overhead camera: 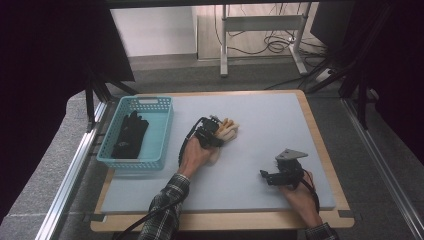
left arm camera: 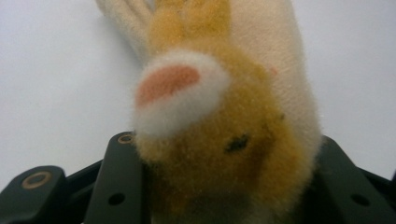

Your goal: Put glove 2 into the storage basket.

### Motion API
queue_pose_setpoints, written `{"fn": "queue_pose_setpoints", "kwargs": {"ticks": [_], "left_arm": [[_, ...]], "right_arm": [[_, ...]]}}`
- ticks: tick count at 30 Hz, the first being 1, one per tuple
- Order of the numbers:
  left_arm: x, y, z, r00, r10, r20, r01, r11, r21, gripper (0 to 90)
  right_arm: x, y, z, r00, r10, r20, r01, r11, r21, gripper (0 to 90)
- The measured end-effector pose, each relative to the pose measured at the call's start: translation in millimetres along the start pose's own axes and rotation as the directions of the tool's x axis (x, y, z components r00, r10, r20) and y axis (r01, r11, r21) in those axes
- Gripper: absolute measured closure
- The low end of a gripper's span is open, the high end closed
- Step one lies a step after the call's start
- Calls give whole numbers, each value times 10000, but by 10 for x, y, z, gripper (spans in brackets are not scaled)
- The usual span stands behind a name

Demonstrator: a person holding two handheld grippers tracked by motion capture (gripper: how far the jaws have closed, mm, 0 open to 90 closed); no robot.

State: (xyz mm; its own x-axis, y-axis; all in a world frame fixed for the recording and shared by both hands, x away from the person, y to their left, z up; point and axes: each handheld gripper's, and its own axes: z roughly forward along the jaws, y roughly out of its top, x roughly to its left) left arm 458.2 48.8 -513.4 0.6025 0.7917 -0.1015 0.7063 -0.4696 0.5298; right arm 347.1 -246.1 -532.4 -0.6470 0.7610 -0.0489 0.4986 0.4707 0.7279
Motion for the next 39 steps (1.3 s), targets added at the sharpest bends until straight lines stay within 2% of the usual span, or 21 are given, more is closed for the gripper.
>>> {"fn": "queue_pose_setpoints", "kwargs": {"ticks": [3,8,12,23,31,39], "left_arm": [[17,-4,-54,10000,-51,30,52,9999,-149,545],[19,-1,-187,9998,43,-217,-51,9994,-354,540],[49,3,-322,9995,-48,-304,31,9984,-560,536],[229,21,-834,9966,-349,-745,263,9932,-1134,526],[400,-28,-1210,9893,-674,-1297,480,9879,-1474,524],[603,-160,-1520,9778,-983,-1850,687,9847,-1605,524]], "right_arm": [[0,0,0,10000,4,-1,-4,10000,-1,164],[0,0,-1,10000,2,-5,-2,10000,-4,164],[0,0,-1,10000,1,-6,-1,10000,-4,164],[0,0,-1,10000,5,-6,-5,10000,-4,164],[0,0,-1,10000,2,-4,-2,10000,-6,164],[0,0,-1,10000,2,-3,-2,10000,-7,164]]}}
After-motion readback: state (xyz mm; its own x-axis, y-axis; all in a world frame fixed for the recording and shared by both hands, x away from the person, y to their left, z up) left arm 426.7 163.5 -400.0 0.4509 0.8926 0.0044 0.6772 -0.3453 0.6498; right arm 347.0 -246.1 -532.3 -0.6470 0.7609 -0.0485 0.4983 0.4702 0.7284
